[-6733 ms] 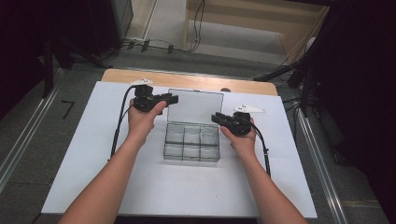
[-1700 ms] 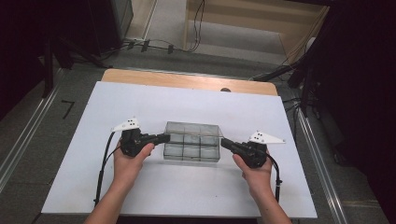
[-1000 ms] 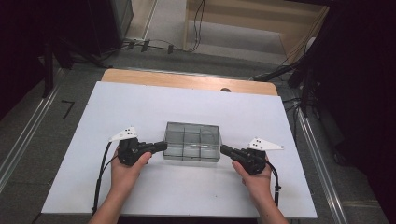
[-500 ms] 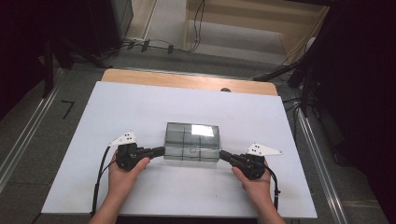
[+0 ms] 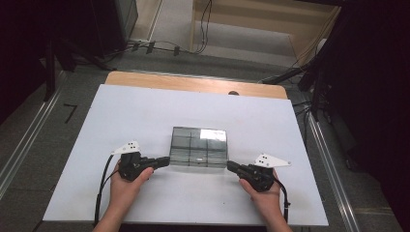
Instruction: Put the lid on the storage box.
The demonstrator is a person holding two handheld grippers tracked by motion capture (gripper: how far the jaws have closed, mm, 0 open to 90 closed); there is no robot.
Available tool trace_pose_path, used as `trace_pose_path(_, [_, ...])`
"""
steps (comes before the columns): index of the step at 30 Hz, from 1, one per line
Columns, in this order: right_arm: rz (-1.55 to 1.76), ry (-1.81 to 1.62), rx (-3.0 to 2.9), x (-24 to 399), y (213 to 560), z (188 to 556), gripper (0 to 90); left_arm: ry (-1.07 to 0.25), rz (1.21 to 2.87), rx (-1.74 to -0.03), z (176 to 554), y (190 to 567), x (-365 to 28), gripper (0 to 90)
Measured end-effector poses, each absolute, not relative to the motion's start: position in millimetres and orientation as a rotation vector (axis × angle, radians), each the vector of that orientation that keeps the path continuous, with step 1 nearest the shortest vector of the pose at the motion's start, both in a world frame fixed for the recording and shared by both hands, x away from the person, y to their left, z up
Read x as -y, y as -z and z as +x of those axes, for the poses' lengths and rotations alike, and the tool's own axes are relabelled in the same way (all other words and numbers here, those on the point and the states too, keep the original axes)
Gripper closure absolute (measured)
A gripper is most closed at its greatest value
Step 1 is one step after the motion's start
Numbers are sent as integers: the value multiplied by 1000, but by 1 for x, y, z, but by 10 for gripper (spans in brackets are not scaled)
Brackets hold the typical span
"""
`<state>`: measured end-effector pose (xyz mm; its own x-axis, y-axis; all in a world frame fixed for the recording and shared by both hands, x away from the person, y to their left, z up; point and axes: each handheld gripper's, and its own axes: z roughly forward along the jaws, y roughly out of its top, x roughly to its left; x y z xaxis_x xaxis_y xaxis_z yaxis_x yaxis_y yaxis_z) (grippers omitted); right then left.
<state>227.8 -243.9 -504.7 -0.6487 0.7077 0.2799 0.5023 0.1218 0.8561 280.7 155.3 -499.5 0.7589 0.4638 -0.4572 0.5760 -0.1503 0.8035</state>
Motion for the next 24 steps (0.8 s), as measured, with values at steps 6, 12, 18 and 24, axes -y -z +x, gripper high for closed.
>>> trace_pose_path(6, [1176,-1567,-2166,246,495,218,837,56,1751,-766,272,488,-162,881])
trace_pose_path(12, [1108,-1573,-2115,249,484,209,661,-81,1730,-707,261,473,-169,680])
trace_pose_path(18, [1086,-1575,-2058,255,473,202,405,-171,1727,-680,251,464,-174,471])
trace_pose_path(24, [1105,-1537,-2013,264,468,197,219,-214,1716,-705,247,460,-183,293])
